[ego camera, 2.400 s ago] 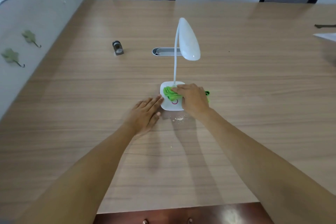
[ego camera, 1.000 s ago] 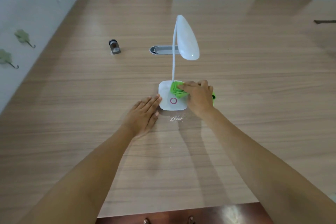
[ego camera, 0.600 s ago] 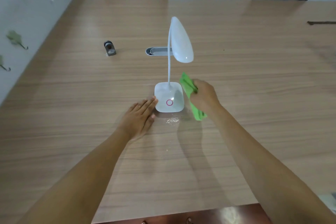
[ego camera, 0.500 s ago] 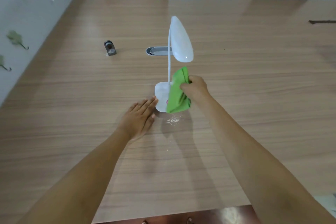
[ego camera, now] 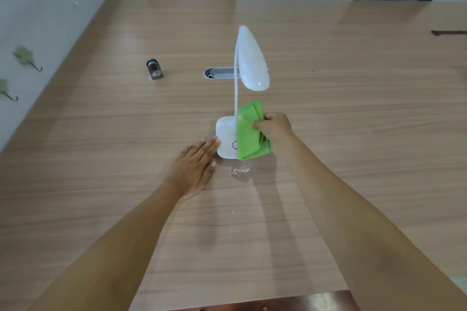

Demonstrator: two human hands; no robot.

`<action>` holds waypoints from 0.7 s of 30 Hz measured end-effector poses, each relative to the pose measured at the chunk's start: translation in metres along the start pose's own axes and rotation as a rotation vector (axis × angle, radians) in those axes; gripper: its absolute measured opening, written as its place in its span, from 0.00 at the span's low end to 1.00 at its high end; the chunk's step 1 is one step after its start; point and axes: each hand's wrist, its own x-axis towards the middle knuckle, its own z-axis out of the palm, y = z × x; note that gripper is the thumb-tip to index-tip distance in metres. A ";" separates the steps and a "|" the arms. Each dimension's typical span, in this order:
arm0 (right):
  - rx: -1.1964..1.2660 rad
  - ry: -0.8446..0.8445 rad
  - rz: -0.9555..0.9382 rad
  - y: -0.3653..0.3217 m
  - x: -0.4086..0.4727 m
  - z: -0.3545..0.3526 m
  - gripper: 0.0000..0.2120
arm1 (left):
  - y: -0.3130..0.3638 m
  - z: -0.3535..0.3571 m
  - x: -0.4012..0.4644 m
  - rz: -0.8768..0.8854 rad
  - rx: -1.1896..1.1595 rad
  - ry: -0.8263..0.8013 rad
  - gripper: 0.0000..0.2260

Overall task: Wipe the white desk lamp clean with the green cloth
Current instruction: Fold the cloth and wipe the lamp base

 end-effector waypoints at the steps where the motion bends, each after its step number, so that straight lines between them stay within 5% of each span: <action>1: -0.083 -0.003 -0.023 0.002 -0.003 -0.001 0.09 | 0.000 0.000 0.000 0.000 -0.004 0.000 0.26; 8: -0.300 0.197 -0.089 -0.010 -0.003 -0.030 0.07 | 0.001 -0.001 0.001 -0.007 -0.010 -0.017 0.29; 12: -0.373 0.039 -0.201 -0.017 -0.010 -0.008 0.07 | 0.000 0.001 0.001 -0.009 -0.008 -0.022 0.26; 18: -0.648 0.181 -0.337 -0.006 -0.026 -0.012 0.06 | 0.001 -0.001 0.001 -0.018 -0.024 -0.031 0.30; 21: -0.818 0.061 -0.542 0.010 -0.045 0.007 0.16 | 0.000 -0.001 0.001 -0.013 -0.023 -0.037 0.28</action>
